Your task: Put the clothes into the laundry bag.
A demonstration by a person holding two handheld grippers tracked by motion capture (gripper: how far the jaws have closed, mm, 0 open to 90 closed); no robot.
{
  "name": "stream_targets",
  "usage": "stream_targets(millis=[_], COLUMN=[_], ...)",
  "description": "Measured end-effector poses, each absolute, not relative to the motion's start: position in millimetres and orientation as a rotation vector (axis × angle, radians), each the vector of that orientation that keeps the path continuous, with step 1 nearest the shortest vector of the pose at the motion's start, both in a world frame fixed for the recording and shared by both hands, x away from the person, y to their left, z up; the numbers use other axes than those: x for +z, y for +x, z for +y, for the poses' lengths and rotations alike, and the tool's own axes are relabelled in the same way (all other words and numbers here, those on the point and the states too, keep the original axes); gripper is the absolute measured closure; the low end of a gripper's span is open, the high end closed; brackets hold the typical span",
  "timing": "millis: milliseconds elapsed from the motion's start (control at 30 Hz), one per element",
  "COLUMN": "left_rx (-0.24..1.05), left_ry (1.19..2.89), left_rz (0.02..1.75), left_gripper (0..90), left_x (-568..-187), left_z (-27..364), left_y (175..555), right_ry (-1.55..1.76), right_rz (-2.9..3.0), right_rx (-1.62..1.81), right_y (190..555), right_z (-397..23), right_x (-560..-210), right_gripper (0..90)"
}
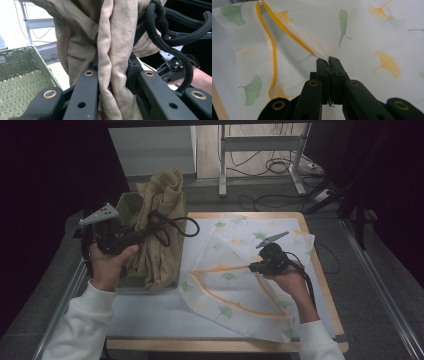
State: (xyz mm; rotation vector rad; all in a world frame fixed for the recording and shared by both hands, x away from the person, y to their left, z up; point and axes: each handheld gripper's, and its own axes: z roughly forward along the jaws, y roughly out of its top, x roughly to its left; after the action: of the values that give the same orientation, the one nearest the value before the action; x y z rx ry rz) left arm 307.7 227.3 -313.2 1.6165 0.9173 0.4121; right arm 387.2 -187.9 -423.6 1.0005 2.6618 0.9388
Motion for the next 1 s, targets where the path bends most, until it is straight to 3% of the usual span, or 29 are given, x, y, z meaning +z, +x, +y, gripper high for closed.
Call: stream_targets(millis=[1000], left_rx=[0.337], left_ry=[1.661], left_rz=[0.850], left_gripper=[76.5], left_x=[-321.3], left_z=[211.6], left_y=[290.3], right_ry=[0.992], right_rz=[2.657], right_rx=[0.939], right_y=[387.8], right_z=[-186.3], right_x=[-425.2], right_gripper=[86.6])
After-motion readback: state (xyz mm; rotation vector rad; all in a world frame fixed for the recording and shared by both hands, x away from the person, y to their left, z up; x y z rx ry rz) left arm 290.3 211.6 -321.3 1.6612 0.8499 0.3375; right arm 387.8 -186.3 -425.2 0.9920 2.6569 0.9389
